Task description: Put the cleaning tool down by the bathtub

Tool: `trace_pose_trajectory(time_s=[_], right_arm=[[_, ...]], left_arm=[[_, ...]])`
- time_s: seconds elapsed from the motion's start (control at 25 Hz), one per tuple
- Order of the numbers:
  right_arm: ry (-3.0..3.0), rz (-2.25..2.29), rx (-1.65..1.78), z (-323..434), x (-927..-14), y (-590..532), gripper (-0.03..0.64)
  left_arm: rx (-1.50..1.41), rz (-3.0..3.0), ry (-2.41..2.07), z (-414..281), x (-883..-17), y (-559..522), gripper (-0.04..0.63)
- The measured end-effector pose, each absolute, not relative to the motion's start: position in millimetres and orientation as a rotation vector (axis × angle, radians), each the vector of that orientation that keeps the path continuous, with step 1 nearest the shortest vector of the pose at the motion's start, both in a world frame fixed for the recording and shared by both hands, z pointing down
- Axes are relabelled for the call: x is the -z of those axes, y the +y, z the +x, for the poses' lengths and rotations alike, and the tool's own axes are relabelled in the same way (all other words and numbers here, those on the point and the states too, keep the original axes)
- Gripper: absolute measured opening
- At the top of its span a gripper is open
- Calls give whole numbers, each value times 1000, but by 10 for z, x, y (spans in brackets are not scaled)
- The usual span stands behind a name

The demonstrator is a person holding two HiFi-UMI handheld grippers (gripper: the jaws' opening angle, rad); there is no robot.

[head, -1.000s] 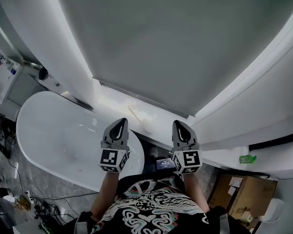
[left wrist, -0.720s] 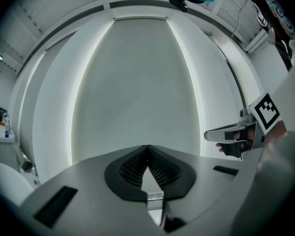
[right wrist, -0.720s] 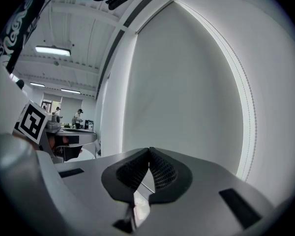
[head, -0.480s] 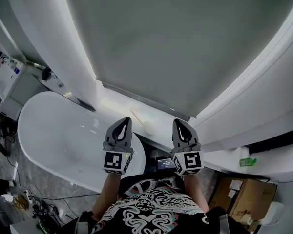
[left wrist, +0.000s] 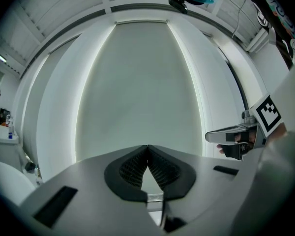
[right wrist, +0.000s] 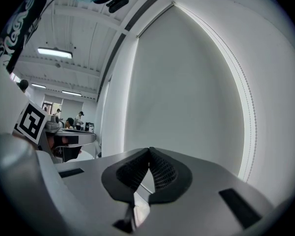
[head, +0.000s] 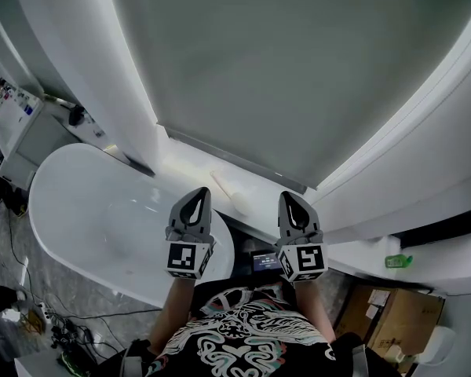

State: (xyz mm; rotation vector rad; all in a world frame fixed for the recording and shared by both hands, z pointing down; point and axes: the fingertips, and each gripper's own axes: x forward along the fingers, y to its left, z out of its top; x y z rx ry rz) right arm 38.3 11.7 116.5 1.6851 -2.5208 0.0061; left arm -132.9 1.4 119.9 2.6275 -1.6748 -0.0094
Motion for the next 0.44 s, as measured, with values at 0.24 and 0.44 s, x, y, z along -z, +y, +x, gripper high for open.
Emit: trace_pose_trajectory(time_s=[0.24, 0.44], right_arm=[[-2513, 1702, -15, 449, -1170, 125, 26], [-2521, 1685, -19, 436, -1183, 145, 26]], left_arm=[[-68, 2626, -1673, -1300, -1250, 15, 17], [-38, 2594, -1715, -1328, -1282, -8, 17]])
